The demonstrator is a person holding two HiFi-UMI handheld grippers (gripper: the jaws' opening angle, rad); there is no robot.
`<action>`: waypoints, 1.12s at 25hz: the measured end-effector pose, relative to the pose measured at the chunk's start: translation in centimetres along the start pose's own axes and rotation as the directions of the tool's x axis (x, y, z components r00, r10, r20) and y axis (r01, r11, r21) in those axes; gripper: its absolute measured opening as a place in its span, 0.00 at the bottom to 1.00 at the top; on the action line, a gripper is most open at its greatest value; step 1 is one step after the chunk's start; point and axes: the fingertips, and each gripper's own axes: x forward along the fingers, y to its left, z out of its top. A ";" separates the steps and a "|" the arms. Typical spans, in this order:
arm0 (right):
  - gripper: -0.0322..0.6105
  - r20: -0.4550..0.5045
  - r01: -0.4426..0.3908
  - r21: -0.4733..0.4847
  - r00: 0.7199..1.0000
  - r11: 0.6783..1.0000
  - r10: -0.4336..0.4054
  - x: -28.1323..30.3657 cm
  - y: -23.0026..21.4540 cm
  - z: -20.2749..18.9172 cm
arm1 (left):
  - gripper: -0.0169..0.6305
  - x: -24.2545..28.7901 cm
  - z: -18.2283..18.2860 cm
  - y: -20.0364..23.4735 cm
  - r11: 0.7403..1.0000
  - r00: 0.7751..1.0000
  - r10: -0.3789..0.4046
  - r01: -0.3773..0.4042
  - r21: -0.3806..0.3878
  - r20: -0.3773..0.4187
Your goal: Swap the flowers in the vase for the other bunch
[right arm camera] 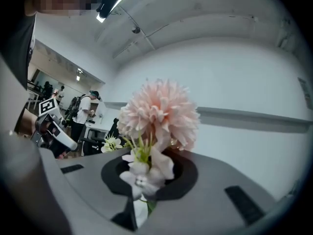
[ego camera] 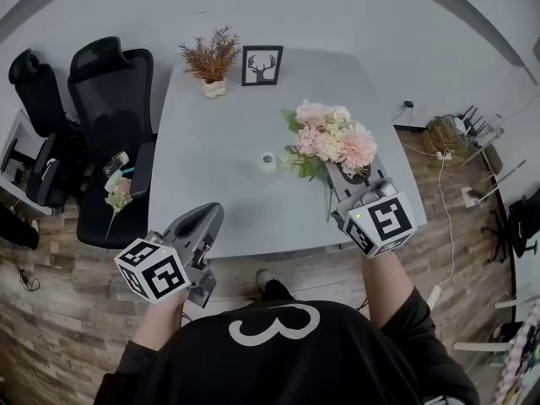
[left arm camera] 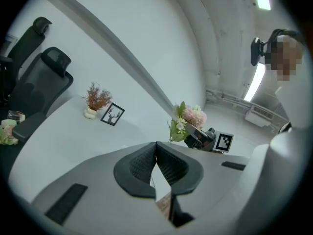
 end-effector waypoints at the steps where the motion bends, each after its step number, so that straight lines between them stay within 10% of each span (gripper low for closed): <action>1: 0.13 -0.014 0.028 0.013 1.000 1.000 -0.027 -1.3 -0.7 -0.7 | 0.05 0.8 -0.4 -0.5 1.000 1.000 -0.021 0.021 0.002 -0.015; 13: 0.13 -0.187 0.354 0.137 0.926 0.925 -0.326 -14.0 -9.6 -7.1 | 0.05 9.3 -4.8 -6.9 0.975 0.960 -0.218 0.222 0.002 -0.178; 28: 0.13 -0.385 0.343 0.226 0.891 0.912 -0.240 -14.0 -16.2 -17.0 | 0.05 16.2 -7.5 -6.4 0.989 0.953 -0.143 0.147 -0.006 -0.266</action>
